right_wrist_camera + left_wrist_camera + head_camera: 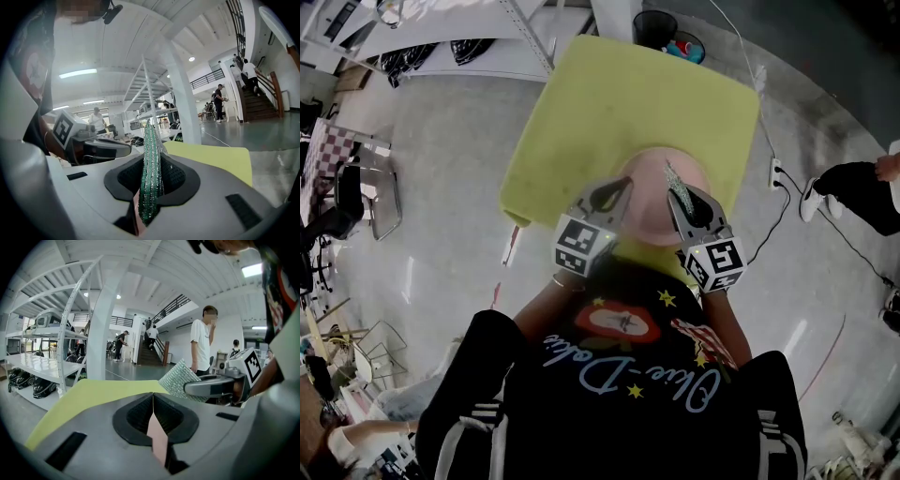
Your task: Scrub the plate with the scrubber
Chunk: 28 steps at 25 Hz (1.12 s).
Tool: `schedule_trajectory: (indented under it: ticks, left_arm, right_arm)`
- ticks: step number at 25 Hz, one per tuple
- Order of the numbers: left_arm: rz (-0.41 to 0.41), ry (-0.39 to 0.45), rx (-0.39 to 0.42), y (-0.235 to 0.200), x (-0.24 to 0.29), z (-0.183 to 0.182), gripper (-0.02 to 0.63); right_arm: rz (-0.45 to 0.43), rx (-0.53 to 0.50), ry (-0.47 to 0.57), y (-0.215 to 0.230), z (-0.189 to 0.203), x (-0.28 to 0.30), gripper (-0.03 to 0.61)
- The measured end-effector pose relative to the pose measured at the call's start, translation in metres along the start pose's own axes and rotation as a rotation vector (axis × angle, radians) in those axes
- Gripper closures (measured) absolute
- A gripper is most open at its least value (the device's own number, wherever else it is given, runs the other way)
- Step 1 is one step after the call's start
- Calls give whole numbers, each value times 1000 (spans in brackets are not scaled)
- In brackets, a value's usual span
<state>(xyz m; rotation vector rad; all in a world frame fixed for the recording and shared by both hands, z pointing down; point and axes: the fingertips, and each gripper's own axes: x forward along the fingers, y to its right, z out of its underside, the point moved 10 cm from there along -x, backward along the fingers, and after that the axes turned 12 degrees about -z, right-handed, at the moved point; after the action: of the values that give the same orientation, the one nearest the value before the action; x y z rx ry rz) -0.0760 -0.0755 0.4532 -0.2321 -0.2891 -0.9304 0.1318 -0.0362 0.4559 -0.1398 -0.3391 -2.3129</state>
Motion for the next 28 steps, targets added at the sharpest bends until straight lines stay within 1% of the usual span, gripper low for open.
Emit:
schedule_trajectory:
  ticks: [10, 18, 23, 28]
  left_arm:
    - [3, 4, -3, -1, 3, 1, 609]
    - [5, 4, -6, -2, 2, -2, 609]
    - [5, 4, -6, -4, 4, -1, 609]
    - [6, 5, -8, -3, 4, -1, 609]
  right_arm:
    - [1, -8, -4, 1, 2, 2, 517]
    - [16, 15, 14, 2, -2, 0, 517]
    - [3, 30, 43, 4, -1, 2, 517]
    - [-14, 6, 25, 1, -3, 3, 517]
